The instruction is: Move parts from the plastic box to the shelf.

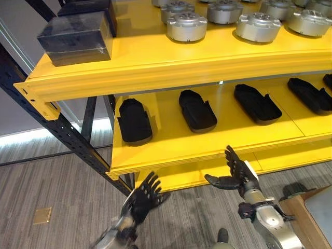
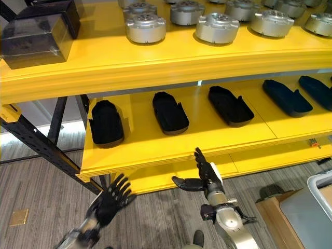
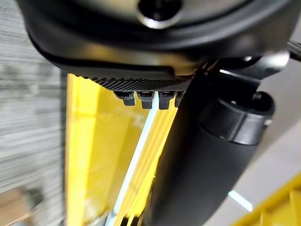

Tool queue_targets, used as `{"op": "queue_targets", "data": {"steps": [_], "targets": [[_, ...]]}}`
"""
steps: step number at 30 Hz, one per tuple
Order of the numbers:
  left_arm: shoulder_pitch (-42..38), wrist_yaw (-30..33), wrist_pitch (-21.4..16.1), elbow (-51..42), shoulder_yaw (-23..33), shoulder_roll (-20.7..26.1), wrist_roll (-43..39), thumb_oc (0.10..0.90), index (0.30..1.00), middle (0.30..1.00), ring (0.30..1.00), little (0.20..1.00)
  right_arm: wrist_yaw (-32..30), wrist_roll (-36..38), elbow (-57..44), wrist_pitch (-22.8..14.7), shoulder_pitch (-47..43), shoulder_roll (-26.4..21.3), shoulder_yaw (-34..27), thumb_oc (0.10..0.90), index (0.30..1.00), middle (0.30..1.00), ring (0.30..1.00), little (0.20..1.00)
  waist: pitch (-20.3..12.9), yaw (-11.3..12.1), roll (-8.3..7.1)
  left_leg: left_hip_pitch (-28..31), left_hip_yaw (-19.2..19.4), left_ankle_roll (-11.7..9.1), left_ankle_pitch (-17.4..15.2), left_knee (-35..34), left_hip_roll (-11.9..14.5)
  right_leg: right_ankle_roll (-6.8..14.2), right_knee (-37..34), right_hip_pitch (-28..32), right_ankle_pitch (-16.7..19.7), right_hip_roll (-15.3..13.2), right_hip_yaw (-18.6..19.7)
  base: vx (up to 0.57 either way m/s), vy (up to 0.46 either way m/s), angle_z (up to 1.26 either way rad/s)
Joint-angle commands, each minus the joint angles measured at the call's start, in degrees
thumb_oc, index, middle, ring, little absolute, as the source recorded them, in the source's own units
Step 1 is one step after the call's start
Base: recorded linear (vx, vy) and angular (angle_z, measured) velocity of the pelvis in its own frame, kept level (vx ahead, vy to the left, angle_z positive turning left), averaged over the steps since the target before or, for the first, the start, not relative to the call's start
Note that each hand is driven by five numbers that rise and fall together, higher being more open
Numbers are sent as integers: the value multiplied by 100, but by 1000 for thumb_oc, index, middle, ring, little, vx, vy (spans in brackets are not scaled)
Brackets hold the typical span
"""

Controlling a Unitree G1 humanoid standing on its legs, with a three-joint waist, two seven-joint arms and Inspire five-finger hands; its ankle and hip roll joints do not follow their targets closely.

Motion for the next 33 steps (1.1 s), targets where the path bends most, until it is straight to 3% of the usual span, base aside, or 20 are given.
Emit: {"op": "queue_targets", "data": {"steps": [1,7,18,25,30,33], "targets": [[-426,-1250,-450,-645,322,375,-457,900,1000,1000,1000,1000,176,414,-621,-644,-500,-49,-373,900,1000,1000,1000,1000,-71,206,-87,-173,254,185,143,80,186,-8,435,403,-571,-526,-769,0,0,0],[-546,-1622,-63,-979,419,484,-882,900,1000,1000,1000,1000,136,568,-399,-557,-582,176,-229,900,1000,1000,1000,1000,-194,285,-60,-160,199,183,137,29,146,0,325,487,-499,-518,-880,12,-3,7],[-523,-1349,502,-1327,749,523,-1175,900,1000,1000,1000,1000,107,682,-357,-520,-453,195,-246,900,1000,1000,1000,1000,-306,346,-81,-201,192,232,170,11,114,-34,255,486,-409,-528,-997,0,0,1],[-509,-1537,677,-1351,1058,424,-1568,900,1000,1000,1000,1000,719,638,-297,-573,-334,206,-227,900,1000,1000,1000,1000,-353,399,-112,-192,148,217,171,2,108,-36,222,528,-397,-519,-1057,2,0,1],[-445,-1598,730,-1403,1217,469,-1488,900,1000,1000,1000,1000,1517,736,-452,-645,-214,38,-243,900,1000,1000,1000,1000,-365,421,-148,-195,123,205,179,-3,114,-28,224,537,-403,-510,-1084,3,-2,2],[-417,-1673,796,-1449,1239,518,-1503,900,1000,1000,1000,1000,1689,757,-516,-652,-181,-100,-249,900,1000,1000,1000,1000,-370,436,-159,-198,114,201,178,0,115,-15,222,542,-408,-508,-1097,0,0,0]]}}
